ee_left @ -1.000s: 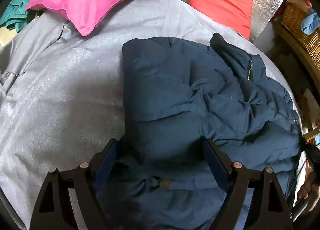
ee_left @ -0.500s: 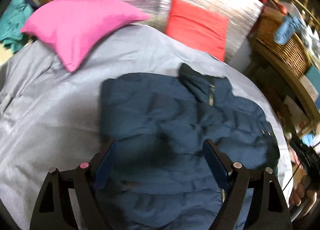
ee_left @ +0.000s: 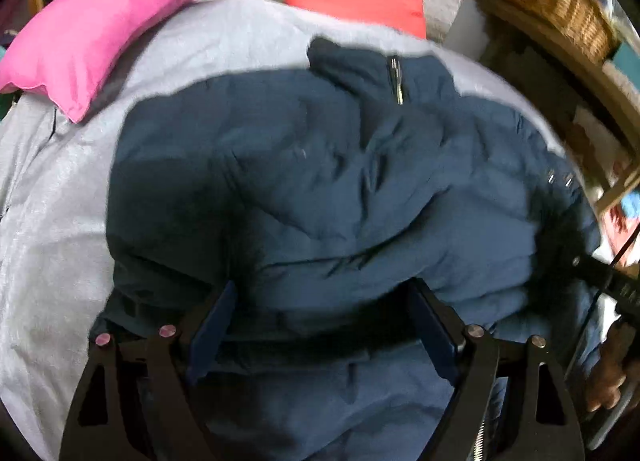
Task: Fold large clothes
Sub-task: 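Grasp the folded hem edge with the right tool and lift it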
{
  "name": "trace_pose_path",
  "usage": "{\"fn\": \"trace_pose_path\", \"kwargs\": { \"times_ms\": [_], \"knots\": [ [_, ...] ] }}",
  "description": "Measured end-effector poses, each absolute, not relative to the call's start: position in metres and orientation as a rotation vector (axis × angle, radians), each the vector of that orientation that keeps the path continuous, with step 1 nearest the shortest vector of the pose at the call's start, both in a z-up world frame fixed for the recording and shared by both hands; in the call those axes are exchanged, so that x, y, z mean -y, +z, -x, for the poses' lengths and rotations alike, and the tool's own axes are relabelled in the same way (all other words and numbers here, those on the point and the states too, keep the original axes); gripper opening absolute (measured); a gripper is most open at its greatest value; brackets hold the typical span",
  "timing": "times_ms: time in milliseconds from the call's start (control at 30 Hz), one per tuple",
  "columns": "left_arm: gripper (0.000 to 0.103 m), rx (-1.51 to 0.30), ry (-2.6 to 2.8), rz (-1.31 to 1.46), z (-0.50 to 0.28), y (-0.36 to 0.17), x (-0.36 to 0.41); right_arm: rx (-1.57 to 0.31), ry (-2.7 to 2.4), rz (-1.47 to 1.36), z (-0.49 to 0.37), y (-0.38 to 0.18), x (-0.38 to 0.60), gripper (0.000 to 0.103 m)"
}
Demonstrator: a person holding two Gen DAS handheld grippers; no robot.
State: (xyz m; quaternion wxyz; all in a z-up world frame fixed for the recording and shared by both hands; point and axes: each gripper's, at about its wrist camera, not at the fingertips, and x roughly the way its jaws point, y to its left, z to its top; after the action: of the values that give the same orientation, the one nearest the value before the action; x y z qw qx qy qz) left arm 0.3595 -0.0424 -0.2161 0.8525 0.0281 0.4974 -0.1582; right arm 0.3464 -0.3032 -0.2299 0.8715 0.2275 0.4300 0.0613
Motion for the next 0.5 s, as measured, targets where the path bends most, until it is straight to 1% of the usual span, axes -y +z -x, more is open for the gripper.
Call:
{"fn": "trace_pose_path", "kwargs": {
  "times_ms": [100,167,200,267,367,433,500],
  "knots": [
    [0.088,-1.039,-0.327,-0.141,-0.355,-0.221,0.05,-0.921,0.133,-0.491,-0.345,-0.235,0.305,0.028],
    [0.088,-1.043,-0.333,-0.12,-0.353,-0.218,0.046,-0.926,0.138,-0.496,-0.341,-0.232,0.306,0.028],
    [0.088,-1.046,-0.34,-0.105,-0.352,-0.216,0.043,-0.931,0.144,-0.514,-0.34,-0.231,0.31,0.03],
    [0.088,-1.049,-0.353,-0.066,-0.348,-0.209,0.035,-0.939,0.162,-0.576,-0.336,-0.226,0.318,0.03],
    [0.088,-1.042,-0.41,0.041,-0.337,-0.195,0.019,-0.916,0.205,-0.699,-0.325,-0.219,0.332,0.038],
    [0.088,-1.058,-0.455,0.14,-0.328,-0.19,0.008,-0.904,0.244,-0.785,-0.317,-0.217,0.337,0.056],
    [0.088,-1.087,-0.492,0.245,-0.32,-0.19,-0.001,-0.898,0.294,-0.883,-0.31,-0.221,0.339,0.058]
  ]
}}
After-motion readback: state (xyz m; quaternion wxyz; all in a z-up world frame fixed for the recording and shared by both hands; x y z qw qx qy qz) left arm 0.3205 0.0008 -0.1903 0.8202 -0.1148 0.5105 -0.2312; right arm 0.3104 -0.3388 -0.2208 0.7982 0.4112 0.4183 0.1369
